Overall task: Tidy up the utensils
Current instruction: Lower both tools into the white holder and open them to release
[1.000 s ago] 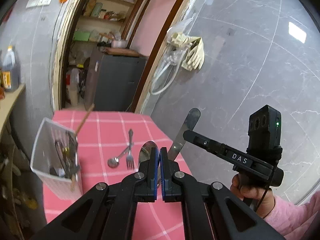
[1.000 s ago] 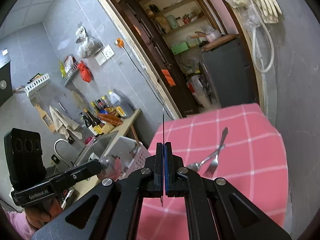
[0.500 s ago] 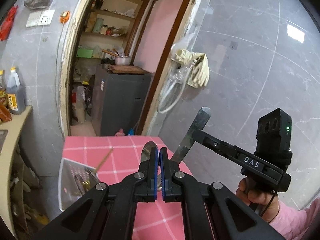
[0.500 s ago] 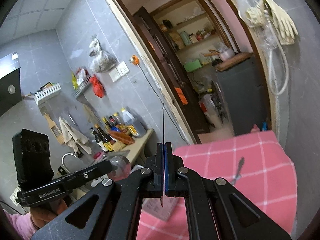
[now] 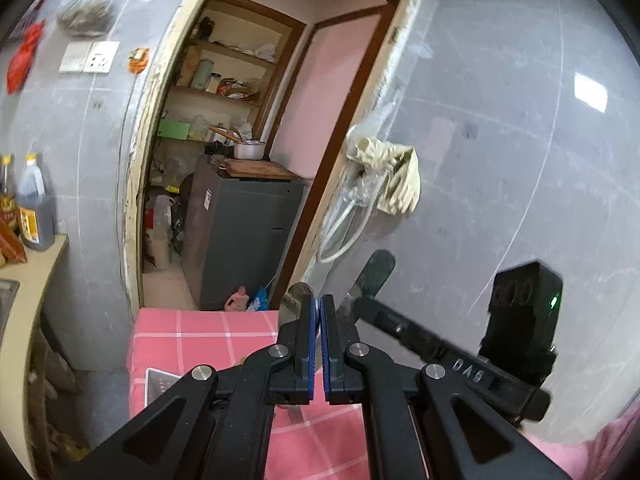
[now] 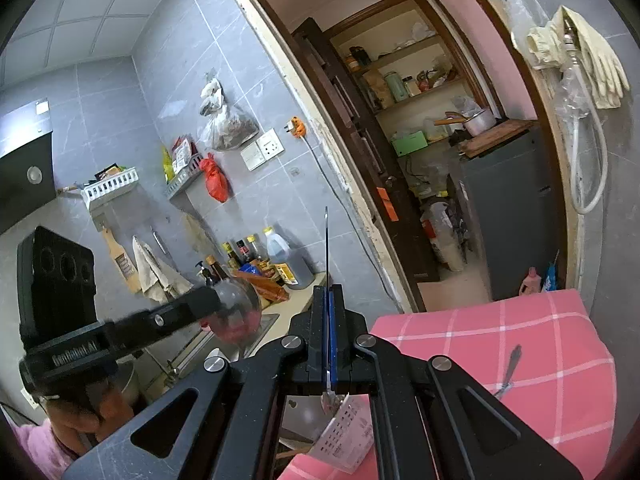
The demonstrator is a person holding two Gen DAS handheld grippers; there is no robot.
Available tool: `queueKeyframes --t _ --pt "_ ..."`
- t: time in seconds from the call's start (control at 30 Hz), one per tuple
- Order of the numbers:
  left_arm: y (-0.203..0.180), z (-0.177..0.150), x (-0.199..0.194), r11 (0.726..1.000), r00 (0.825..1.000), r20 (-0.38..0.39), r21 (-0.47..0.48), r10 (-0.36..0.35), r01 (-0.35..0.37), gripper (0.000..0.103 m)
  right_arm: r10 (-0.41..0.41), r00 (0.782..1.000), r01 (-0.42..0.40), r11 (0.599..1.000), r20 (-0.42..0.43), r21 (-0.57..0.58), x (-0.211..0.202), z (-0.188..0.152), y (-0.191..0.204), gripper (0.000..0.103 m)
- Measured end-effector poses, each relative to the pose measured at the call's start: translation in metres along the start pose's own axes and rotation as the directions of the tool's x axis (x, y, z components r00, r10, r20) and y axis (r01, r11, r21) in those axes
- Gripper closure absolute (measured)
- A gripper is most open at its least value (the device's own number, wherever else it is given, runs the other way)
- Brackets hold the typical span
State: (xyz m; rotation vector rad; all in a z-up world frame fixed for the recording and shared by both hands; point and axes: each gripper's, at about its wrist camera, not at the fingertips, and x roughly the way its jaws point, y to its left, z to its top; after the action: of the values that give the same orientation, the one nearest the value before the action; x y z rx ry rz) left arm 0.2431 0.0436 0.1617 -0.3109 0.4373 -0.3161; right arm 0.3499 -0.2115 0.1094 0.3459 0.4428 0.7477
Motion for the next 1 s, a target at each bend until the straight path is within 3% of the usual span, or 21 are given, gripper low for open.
queueKeyframes --t 0.27,0.53,0.87,1.0 --pt "0.059 -0.011 0.004 0.982 0.998 0.061 -0.185 -0.021 0.032 0.100 0.022 0.999 -0.022 1.000 -0.040 0.019 0.038 -0.021 0.003 0.102" --pt "0.111 -0.045 0.025 0.920 0.994 0.091 -0.383 -0.054 0.085 0.100 -0.001 0.995 0.001 1.000 -0.103 -0.002 0.071 -0.051 0.006 0.102" --pt "0.110 -0.047 0.034 0.941 0.990 0.128 -0.324 -0.063 0.102 0.100 -0.005 0.993 0.002 1.000 -0.120 -0.020 0.081 -0.060 0.004 0.102" --pt "0.118 -0.068 0.033 0.950 0.991 0.126 -0.301 -0.043 0.079 0.100 0.014 0.990 -0.018 1.000 -0.143 -0.026 0.086 -0.070 0.003 0.102"
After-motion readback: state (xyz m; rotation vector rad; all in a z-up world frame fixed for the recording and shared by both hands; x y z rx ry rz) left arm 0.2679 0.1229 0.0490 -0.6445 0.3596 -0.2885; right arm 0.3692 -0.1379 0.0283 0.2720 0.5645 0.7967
